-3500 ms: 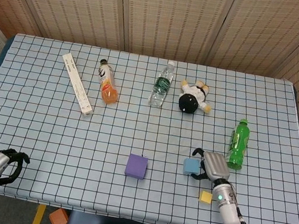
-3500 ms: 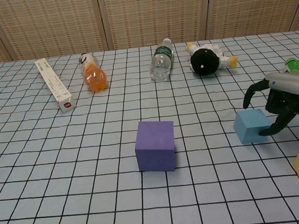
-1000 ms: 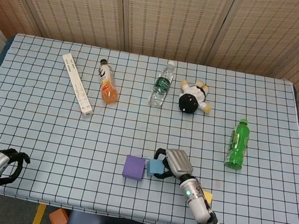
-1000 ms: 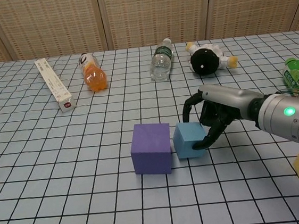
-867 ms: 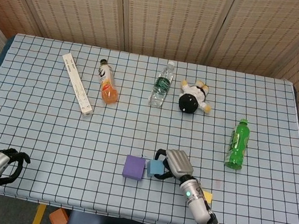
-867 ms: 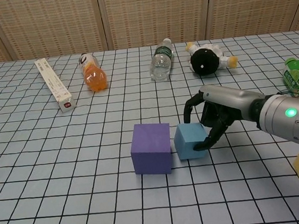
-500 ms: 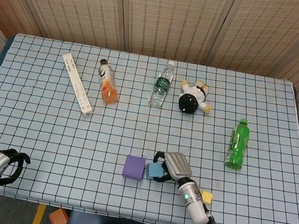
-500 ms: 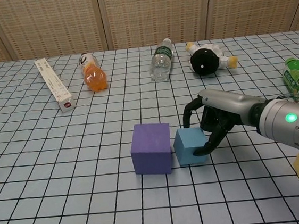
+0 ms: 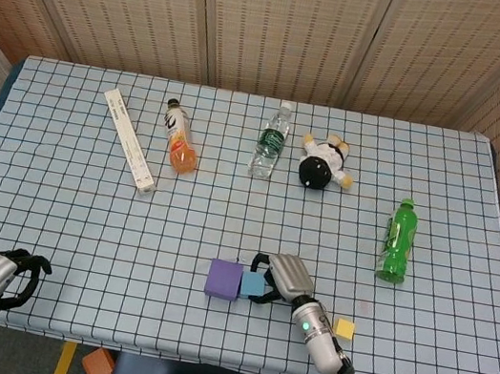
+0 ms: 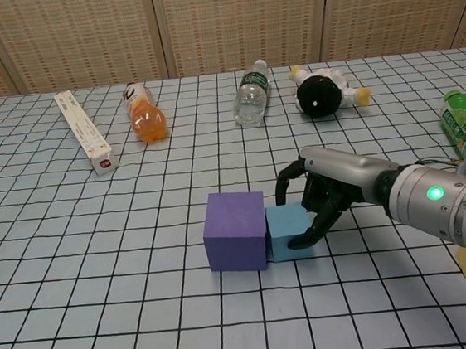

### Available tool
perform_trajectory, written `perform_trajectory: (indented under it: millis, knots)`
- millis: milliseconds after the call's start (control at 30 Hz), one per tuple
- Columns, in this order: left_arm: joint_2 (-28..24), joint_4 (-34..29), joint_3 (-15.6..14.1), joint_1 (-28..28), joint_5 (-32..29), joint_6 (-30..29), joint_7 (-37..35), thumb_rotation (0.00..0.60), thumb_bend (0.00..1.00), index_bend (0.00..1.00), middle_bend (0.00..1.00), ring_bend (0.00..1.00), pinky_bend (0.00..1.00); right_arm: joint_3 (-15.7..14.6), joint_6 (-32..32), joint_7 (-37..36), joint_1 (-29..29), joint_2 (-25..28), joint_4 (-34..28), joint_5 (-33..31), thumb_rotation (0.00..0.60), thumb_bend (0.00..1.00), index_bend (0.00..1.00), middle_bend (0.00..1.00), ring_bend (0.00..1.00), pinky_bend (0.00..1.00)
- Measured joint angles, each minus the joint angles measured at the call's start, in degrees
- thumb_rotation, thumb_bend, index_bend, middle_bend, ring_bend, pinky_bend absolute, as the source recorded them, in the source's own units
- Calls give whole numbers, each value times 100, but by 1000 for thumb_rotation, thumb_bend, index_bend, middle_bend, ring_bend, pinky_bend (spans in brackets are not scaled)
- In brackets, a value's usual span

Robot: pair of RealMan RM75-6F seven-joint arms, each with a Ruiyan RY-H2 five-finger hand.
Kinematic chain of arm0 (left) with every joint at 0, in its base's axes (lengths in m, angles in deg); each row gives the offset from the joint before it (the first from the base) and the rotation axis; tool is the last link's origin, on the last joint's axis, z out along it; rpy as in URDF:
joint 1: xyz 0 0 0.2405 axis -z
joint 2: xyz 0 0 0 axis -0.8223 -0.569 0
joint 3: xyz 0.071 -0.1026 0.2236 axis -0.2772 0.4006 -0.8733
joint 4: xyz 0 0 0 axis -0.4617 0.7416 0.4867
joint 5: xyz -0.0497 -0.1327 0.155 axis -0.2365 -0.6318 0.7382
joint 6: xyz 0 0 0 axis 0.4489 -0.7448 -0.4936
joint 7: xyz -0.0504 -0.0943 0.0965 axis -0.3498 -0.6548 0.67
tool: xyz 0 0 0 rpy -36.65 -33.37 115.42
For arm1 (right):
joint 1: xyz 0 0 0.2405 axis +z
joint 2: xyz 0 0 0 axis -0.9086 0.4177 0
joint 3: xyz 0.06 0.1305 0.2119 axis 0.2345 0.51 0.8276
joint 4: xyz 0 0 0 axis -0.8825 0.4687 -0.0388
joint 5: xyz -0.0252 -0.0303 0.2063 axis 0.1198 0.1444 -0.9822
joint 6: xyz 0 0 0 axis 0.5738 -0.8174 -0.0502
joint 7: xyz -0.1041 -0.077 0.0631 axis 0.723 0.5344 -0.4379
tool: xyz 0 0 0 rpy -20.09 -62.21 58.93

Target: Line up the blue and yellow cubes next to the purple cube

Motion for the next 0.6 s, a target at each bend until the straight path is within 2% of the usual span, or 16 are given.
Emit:
perform_trajectory:
  millis: [500, 600]
  knots:
    - [5, -13, -6, 0, -10, 13, 28, 600, 575, 457, 576, 433, 609, -66, 26, 150, -11, 384, -348, -27, 600, 69, 188, 971, 881, 1000]
    - [6, -13, -3, 2, -15, 18, 37, 600, 576, 457, 577, 433, 609, -82, 31, 193, -10, 467, -421, -77, 600, 69, 153, 971, 881, 1000]
